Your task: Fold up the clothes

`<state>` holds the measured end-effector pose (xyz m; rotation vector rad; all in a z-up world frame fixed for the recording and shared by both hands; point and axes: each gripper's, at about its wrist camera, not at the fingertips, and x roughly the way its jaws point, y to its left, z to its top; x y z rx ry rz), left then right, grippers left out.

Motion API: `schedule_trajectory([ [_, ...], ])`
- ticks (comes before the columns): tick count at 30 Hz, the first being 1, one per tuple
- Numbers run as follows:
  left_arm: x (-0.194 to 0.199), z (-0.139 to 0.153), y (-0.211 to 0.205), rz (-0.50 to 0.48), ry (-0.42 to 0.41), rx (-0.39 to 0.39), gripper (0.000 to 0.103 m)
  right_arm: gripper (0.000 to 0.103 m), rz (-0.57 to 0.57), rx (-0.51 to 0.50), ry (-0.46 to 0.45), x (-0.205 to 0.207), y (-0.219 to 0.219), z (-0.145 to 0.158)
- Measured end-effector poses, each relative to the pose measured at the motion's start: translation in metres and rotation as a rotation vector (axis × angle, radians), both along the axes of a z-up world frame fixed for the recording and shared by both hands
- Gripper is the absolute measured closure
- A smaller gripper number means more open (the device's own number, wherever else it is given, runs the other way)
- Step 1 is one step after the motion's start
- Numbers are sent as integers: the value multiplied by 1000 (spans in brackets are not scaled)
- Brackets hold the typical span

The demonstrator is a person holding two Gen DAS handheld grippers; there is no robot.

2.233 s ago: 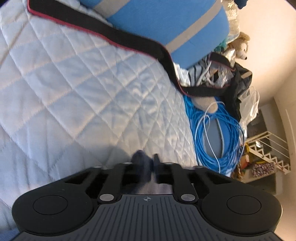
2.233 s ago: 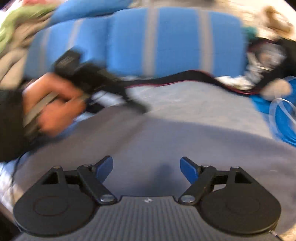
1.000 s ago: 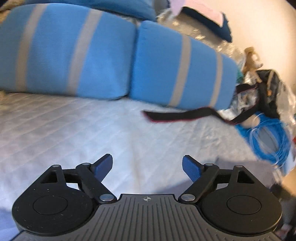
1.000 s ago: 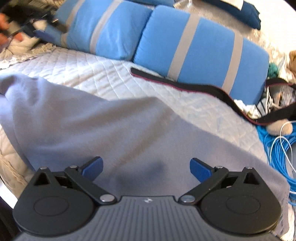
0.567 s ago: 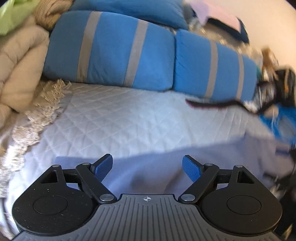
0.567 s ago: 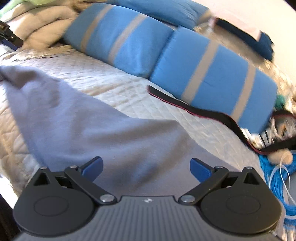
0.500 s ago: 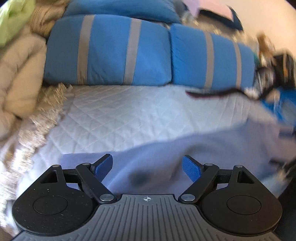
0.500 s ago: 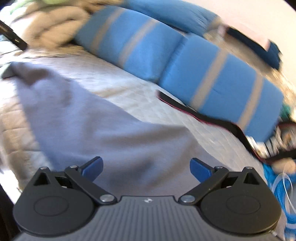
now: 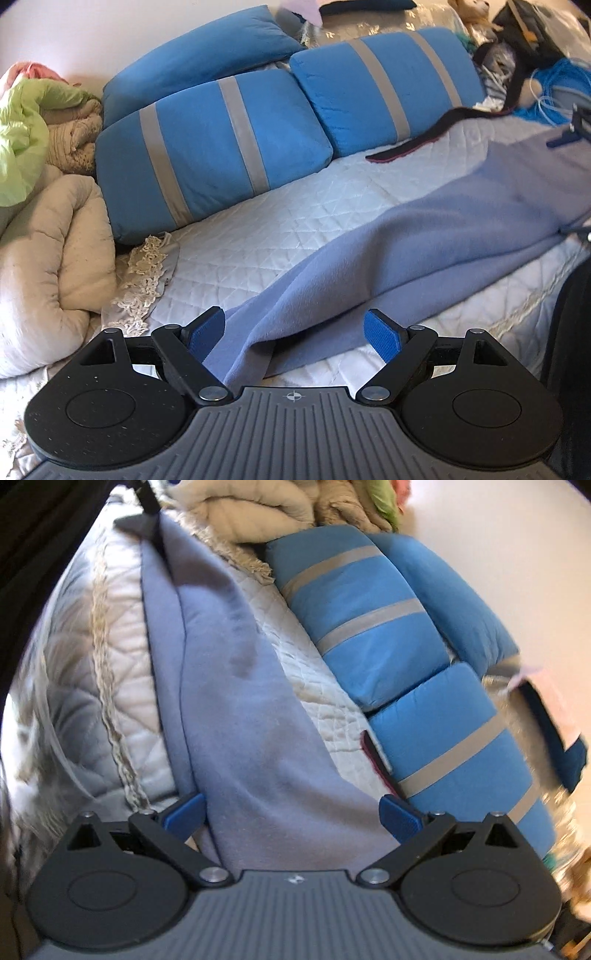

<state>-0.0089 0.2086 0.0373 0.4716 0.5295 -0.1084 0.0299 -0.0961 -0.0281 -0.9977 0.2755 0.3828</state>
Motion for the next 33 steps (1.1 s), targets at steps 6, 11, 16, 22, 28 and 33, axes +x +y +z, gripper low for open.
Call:
schedule_trajectory([
  [6, -1, -8, -2, 5, -16, 26, 21, 0, 51, -124, -92, -8, 10, -14],
  [11, 0, -14, -11, -5, -32, 79, 21, 0, 97, -197, -183, -10, 23, -26],
  [16, 1, -20, -21, -31, -52, 165, 21, 0, 128, -204, -245, -6, 38, -31],
  [22, 8, -27, -33, -79, -67, 327, 21, 4, 126, -144, -187, 0, 44, -14],
  [28, 14, -55, -48, -139, -97, 611, 21, 21, 82, 0, -138, 9, 34, 16],
  [33, 21, -72, -58, -189, -104, 764, 21, 37, 17, 130, -85, 23, 24, 39],
])
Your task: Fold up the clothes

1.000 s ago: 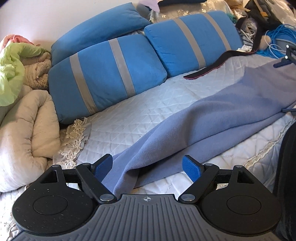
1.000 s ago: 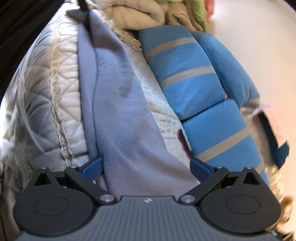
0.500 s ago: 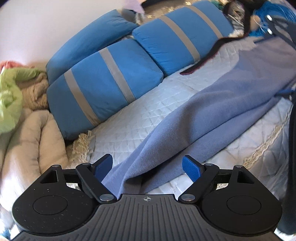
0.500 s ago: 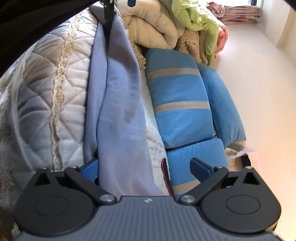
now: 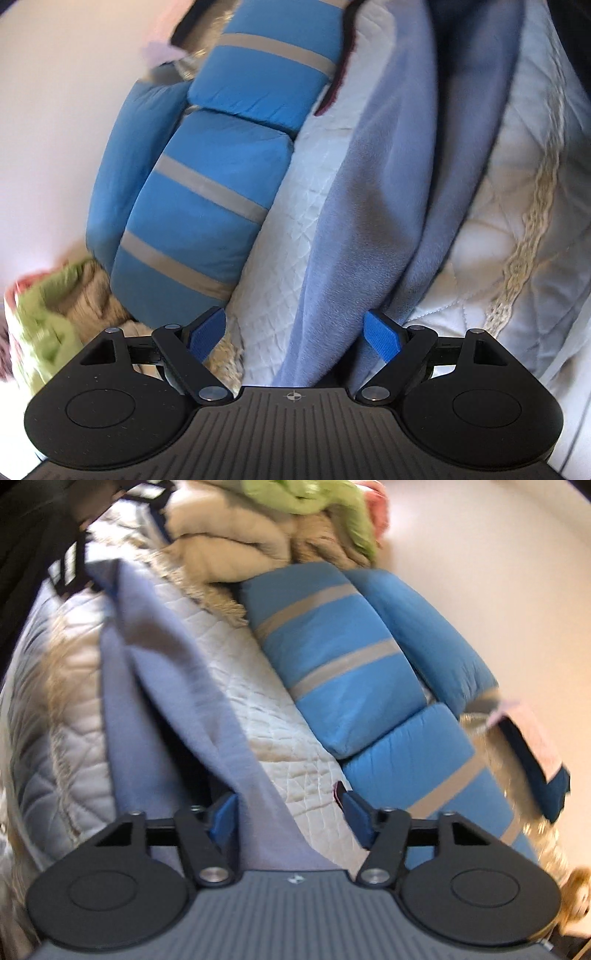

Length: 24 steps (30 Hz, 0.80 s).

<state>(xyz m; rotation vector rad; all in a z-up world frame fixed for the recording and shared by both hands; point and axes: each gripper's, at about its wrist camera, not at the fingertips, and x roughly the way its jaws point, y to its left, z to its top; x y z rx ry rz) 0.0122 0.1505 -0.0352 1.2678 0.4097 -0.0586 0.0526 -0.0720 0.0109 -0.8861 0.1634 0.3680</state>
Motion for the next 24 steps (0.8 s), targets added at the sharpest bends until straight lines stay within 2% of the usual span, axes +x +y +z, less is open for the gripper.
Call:
schedule_trajectory([
  [1, 0, -1, -1, -15, 3, 14, 22, 39, -7, 16, 8, 2, -2, 3],
  [3, 1, -2, -1, -24, 4, 36, 33, 44, -17, 46, 34, 5, -5, 8],
  [5, 2, -3, -1, -30, 18, 69, 52, 45, -22, 64, 51, 6, -8, 11],
  [6, 2, -4, 0, -34, 32, 77, 57, 45, -23, 73, 57, 6, -9, 12],
  [9, 1, -5, 3, -50, 60, 102, 64, 45, -20, 93, 80, 5, -12, 16],
  [11, -1, -5, 6, -62, 78, 96, 78, 44, -18, 104, 94, 5, -14, 18],
  [13, -2, -4, 10, -65, 97, 85, 83, 44, 7, 93, 118, 3, -16, 18],
  [16, -4, -1, 20, -42, 119, 62, 88, 43, 68, 64, 162, -4, -17, 15],
  [21, -2, 13, 38, 42, 127, -54, 88, 42, 134, -20, 196, -16, -8, -5],
  [22, -2, 17, 43, 64, 125, -89, 86, 41, 138, -31, 197, -16, -7, -7],
  [24, 3, 31, 56, 137, 125, -229, 81, 37, 148, -48, 200, -18, -5, -11],
])
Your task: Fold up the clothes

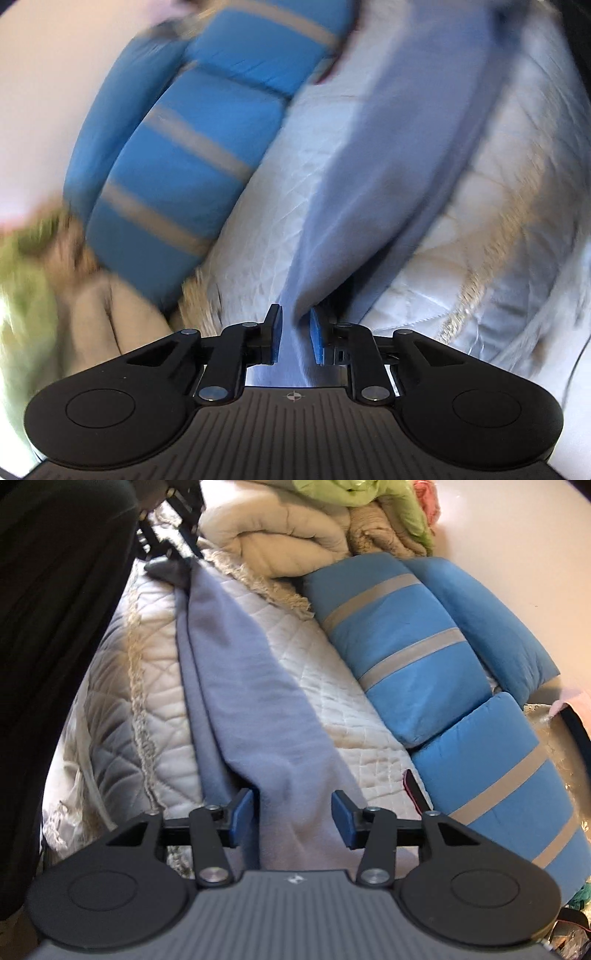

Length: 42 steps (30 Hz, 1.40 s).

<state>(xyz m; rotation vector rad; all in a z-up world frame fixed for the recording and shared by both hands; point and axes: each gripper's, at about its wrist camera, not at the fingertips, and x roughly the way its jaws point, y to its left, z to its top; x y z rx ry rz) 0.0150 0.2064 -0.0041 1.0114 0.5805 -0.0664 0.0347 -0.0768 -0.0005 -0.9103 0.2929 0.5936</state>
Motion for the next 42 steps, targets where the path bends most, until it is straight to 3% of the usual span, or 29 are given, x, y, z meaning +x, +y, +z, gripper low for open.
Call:
schedule_trajectory([
  [2, 4, 17, 22, 93, 7, -197, 55, 30, 20, 2, 4, -3, 0, 1],
  [4, 6, 35, 53, 185, 15, -458, 45, 27, 31, 22, -2, -6, 0, 3],
  [8, 14, 50, 114, 404, -1, -893, 43, 19, 19, 93, -7, -7, 0, 9],
  [11, 23, 47, 153, 525, -5, -1179, 43, 19, -5, 142, 1, -3, -1, 14],
  [14, 39, 35, 168, 585, 2, -1325, 43, 19, -25, 194, 29, 0, -3, 19],
  [18, 53, 21, 176, 634, -10, -1419, 45, 18, -51, 246, 75, 5, -6, 23],
  [21, 65, 15, 177, 692, 14, -1396, 51, 16, -59, 250, 74, 7, -10, 22],
  [23, 70, 13, 173, 715, 31, -1344, 82, 15, -61, 252, 78, 7, -12, 20],
  [25, 70, 14, 173, 720, 40, -1344, 94, 15, -65, 261, 95, 8, -14, 20],
  [27, 70, 20, 169, 696, 30, -1320, 96, 15, -68, 268, 105, 8, -15, 19],
  [35, 91, 71, 153, 586, -58, -1099, 97, 14, -52, 268, 104, 6, -13, 19],
  [42, 129, 59, 137, 630, -3, -936, 93, 13, -53, 255, 102, 5, -13, 17],
])
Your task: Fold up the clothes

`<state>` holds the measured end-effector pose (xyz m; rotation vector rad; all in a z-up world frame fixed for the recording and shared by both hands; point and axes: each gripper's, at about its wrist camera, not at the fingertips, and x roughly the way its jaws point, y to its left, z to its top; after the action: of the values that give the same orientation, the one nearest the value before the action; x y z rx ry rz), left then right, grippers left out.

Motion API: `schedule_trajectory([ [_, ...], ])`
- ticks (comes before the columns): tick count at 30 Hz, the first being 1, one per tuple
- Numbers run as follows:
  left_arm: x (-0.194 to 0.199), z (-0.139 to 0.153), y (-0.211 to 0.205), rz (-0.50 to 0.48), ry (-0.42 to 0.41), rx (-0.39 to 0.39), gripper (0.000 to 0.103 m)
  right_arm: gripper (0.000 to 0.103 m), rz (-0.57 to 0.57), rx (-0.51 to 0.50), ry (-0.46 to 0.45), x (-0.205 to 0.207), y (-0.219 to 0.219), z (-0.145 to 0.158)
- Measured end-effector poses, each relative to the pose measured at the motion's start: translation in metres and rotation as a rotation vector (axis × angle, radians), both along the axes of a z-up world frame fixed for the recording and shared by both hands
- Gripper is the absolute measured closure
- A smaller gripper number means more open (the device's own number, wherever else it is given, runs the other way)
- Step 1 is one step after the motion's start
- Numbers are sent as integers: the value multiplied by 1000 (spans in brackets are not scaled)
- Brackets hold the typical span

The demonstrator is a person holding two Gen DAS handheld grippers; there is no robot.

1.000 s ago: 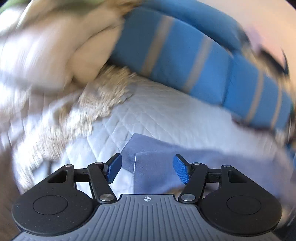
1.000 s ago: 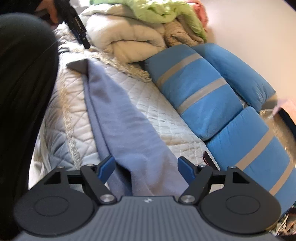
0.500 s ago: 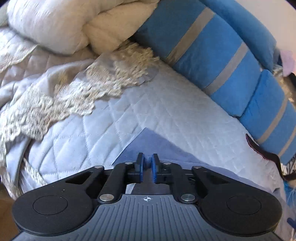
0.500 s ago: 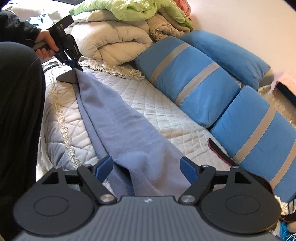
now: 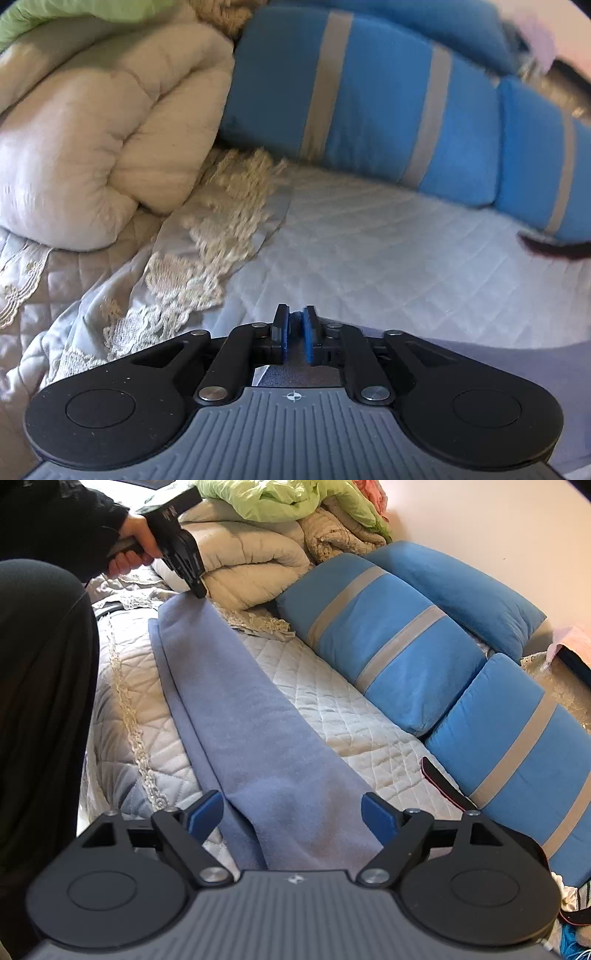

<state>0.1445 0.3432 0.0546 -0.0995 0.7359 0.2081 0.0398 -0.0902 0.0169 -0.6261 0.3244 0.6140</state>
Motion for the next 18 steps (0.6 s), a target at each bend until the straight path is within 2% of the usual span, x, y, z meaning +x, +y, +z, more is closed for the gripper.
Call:
schedule_trajectory([
  [2, 2, -6, 1, 18, 38, -1, 81, 13, -5, -1, -6, 0, -2, 1],
  [5, -9, -10, 5, 46, 44, -2, 63, 11, -13, 5, -5, 0, -4, 2],
  [8, -23, -13, 13, 105, 62, -20, 61, 11, -19, 5, -10, 1, -5, 3],
  [14, -54, -28, 52, 241, 66, -308, 61, 8, -3, 11, -26, -3, -4, 6],
  [18, -74, -35, 64, 268, 24, -518, 61, 7, 7, 5, -34, -6, -3, 5],
])
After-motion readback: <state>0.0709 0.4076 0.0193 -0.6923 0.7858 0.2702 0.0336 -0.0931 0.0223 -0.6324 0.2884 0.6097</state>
